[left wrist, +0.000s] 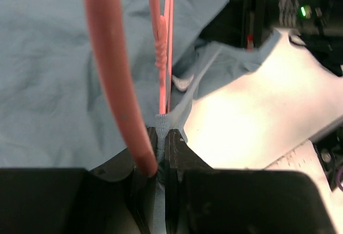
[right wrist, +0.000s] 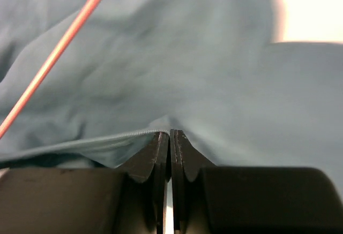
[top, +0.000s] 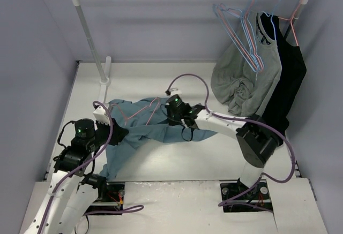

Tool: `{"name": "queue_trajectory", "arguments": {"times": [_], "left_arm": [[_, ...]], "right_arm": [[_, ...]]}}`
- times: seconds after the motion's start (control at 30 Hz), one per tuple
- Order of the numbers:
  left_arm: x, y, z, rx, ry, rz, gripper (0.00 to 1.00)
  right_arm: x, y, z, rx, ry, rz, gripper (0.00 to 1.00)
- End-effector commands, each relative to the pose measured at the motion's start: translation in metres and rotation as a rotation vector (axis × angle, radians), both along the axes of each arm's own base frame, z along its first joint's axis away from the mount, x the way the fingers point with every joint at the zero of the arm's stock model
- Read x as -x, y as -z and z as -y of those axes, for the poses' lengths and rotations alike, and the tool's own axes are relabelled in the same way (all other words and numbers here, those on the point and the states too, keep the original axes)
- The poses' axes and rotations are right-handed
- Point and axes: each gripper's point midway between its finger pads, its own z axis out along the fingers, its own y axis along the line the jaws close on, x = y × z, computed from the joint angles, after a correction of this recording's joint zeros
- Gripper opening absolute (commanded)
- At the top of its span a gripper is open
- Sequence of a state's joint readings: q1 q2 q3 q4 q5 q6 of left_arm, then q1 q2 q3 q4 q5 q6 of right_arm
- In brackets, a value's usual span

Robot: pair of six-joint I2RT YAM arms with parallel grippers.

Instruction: Place the t-shirt on the hanger

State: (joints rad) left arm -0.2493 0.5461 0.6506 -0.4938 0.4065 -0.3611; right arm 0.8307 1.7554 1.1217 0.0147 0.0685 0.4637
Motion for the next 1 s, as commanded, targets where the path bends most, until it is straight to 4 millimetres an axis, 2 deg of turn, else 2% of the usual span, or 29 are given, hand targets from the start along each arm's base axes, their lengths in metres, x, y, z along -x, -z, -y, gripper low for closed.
{"name": "queue_trajectory", "arguments": {"times": [0.0, 0.03, 0.13, 0.3, 0.5, 0.6, 0.8, 0.93, 0.97], "left_arm": [[0.002, -0.058, 0.018, 0.050, 0.131, 0.213, 0.00], [0.004, -0.060, 0.020, 0.056, 0.149, 0.219, 0.00], [0.012, -0.063, 0.031, 0.082, 0.232, 0.223, 0.00], [0.021, -0.070, 0.044, 0.126, 0.329, 0.224, 0.00], [0.025, -0.064, 0.049, 0.093, 0.385, 0.167, 0.00], [0.024, -0.064, 0.050, 0.090, 0.395, 0.159, 0.00], [0.019, -0.061, 0.051, 0.072, 0.408, 0.137, 0.00], [0.006, -0.062, 0.049, 0.038, 0.384, 0.119, 0.00], [0.002, -0.069, 0.048, 0.032, 0.373, 0.133, 0.00]], "right_arm": [[-0.032, -0.032, 0.036, -0.034, 0.073, 0.092, 0.00], [-0.041, -0.034, 0.048, -0.033, 0.095, 0.102, 0.00], [-0.054, -0.047, 0.063, -0.033, 0.101, 0.150, 0.00], [-0.076, -0.067, 0.072, -0.049, 0.107, 0.214, 0.00], [-0.096, -0.097, 0.078, -0.063, 0.105, 0.304, 0.00], [-0.103, -0.106, 0.082, -0.059, 0.102, 0.327, 0.00], [-0.104, -0.134, 0.077, -0.085, 0.059, 0.384, 0.00], [-0.097, -0.163, 0.070, -0.133, 0.000, 0.435, 0.00], [-0.096, -0.170, 0.068, -0.141, -0.012, 0.447, 0.00]]}}
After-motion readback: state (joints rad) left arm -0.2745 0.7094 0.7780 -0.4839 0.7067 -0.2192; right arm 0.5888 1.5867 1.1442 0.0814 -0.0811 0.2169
